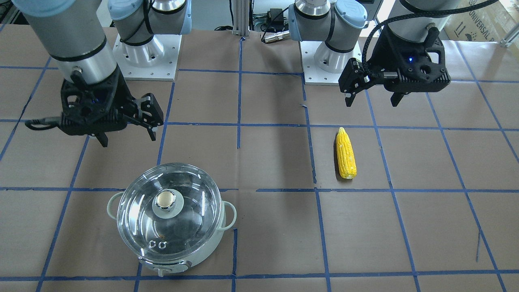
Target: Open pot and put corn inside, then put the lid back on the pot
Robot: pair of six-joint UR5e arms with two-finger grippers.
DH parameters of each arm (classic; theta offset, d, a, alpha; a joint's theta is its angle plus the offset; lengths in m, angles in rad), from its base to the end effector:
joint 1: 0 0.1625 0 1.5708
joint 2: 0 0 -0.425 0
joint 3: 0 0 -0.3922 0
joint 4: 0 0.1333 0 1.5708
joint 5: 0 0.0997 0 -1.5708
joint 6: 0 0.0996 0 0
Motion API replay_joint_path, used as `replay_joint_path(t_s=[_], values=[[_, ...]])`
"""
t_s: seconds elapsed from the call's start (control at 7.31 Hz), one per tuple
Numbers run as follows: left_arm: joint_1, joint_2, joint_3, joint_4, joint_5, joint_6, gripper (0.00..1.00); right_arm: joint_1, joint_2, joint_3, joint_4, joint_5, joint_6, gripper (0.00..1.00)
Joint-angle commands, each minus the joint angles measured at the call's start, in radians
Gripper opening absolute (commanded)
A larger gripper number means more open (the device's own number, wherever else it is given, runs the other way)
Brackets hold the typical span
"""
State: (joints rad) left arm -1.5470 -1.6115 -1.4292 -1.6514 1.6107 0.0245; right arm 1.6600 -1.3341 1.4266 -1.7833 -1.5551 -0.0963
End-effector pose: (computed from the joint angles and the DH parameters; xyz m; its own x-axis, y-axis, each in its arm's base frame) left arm -0.1172 -0.5121 0.5292 -0.9992 -0.0001 -0.0404 0.0007 0.9998 -0.0193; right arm 0.1879 -0.5867 0.4525 -0.9826 -0.1856 -0.0040 -0.1838 0.9755 -0.1207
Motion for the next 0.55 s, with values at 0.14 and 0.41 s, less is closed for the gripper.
replay_joint_path(t_s=[0.14, 0.41], values=[[-0.001, -0.002, 0.000, -0.001, 0.000, 0.000, 1.00, 0.046, 0.177, -0.034, -0.151, -0.010, 0.023, 0.95], [-0.001, 0.001, -0.003, -0.001, 0.000, 0.002, 1.00, 0.038, 0.197, -0.029, -0.163, -0.010, 0.017, 0.86]])
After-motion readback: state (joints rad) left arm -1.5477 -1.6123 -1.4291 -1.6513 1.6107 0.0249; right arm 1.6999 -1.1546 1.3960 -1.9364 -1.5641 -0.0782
